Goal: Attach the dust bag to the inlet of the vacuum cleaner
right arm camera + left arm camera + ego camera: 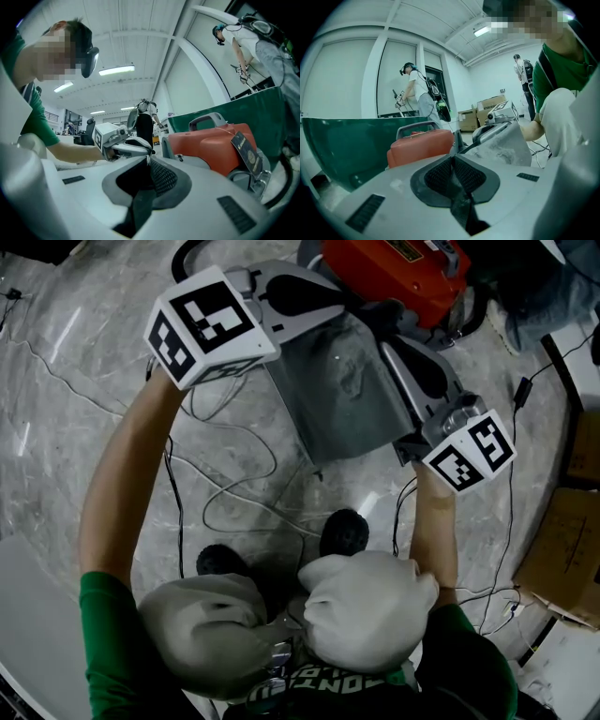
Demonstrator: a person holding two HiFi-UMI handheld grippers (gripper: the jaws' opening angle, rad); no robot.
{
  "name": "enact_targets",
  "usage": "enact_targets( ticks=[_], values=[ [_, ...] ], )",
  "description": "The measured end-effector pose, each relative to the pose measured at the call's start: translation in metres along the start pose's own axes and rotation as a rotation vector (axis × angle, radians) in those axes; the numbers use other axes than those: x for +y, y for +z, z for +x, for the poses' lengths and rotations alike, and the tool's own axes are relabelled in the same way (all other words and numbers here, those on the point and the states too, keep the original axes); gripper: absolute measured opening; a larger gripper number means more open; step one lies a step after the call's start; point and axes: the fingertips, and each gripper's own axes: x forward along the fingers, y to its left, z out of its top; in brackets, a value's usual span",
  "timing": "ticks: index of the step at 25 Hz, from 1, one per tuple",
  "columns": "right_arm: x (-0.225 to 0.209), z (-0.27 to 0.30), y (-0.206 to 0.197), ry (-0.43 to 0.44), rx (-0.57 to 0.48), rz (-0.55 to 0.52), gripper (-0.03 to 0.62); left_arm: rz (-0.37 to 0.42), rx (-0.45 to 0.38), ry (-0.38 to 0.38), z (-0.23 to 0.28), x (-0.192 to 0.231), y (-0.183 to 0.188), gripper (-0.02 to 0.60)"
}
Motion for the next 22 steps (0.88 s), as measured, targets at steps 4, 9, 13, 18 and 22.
enact_targets(
  ticks=[4,9,13,18,22],
  values=[
    [0.0009,0.0034,0.0011,0.032,0.028,-0.021,0.026,-0.002,-0.005,0.001,-0.004,-0.0006,-0.0017,0.023],
    [-0.0011,0.0066,0.0028,0.058,0.051,-0.03,0.026,0.025,-0.002,0.018,-0.0062,-0.0008,-0.0019,0.023],
    [-0.0012,0.0098,0.0047,0.077,0.066,-0.035,0.026,0.025,-0.002,0.037,-0.0086,-0.0007,-0.0039,0.025],
    [-0.0013,0.0061,0.004,0.075,0.045,-0.011,0.026,0.023,0.006,0.057,-0.0021,0.0028,-0.0039,0.023],
    [-0.0014,0.0046,0.0035,0.071,0.027,0.031,0.028,0.028,0.008,0.066,-0.0011,0.0008,-0.0035,0.023]
  ],
)
